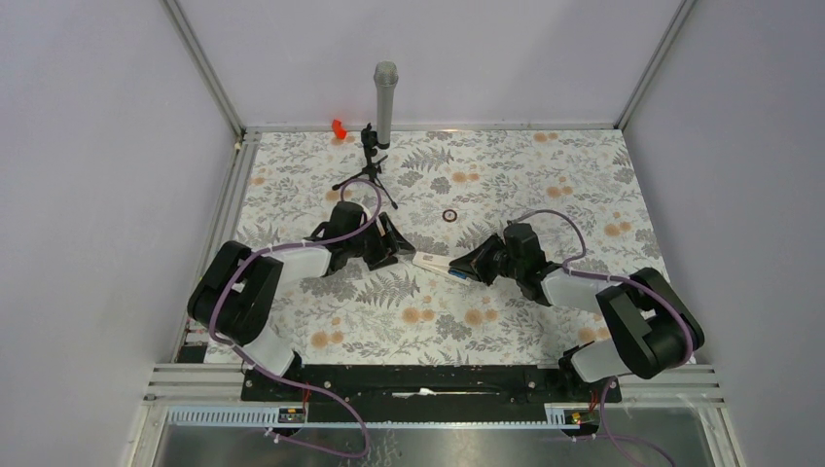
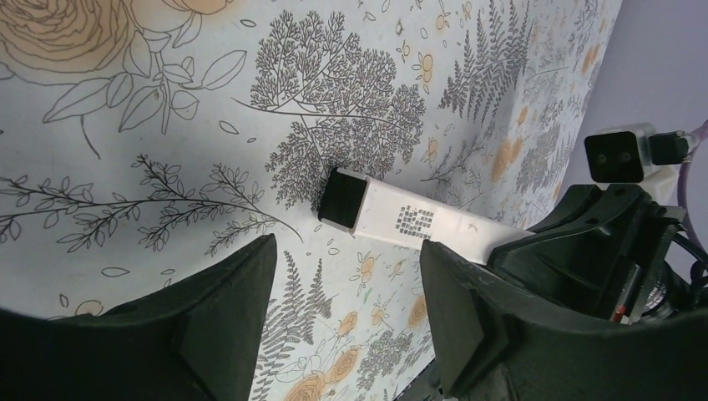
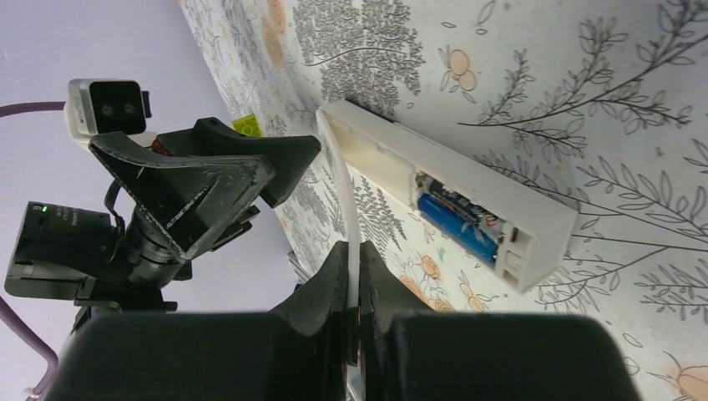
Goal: Load the batteries into the remote control
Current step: Load the battery cover into the remote control.
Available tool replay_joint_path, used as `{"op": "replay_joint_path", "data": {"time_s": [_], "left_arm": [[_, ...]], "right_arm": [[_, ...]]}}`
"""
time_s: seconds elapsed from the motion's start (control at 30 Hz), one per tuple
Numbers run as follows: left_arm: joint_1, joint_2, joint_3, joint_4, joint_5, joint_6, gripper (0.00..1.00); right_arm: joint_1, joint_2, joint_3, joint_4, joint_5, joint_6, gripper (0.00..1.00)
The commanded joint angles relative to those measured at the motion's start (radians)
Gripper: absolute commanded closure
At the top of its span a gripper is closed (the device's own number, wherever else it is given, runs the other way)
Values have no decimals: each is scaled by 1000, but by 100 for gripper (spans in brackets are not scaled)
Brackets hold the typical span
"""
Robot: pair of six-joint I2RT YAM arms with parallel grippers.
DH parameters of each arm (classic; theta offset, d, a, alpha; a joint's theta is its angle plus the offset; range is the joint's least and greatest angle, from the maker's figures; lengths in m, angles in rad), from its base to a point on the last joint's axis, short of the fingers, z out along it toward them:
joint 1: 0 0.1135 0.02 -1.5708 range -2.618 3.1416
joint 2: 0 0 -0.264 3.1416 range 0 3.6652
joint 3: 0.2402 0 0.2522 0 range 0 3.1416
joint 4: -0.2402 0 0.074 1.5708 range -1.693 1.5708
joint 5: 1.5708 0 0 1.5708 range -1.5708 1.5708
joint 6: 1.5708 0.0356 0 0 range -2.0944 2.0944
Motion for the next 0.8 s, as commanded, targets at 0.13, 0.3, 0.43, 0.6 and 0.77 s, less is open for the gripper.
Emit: {"op": "replay_joint_path", "data": {"time_s": [0.13, 0.3, 0.43, 0.6, 0.77], "left_arm": [[-1, 50, 34, 82, 41, -11, 36], [-6, 68, 42, 62, 37, 4, 38], [-9, 75, 53, 42, 33, 18, 41], [-11, 79, 63, 32, 34, 25, 43], [-20, 89, 76, 20, 33, 34, 43]], "right_arm": [[-3, 59, -41, -18, 34, -24, 100], [-3, 50, -40, -47, 84, -67, 100], [-3, 21, -28, -134, 149, -117, 100], [-3, 19, -20, -188, 177, -154, 100], [-3, 38, -12, -188, 162, -172, 100]]}}
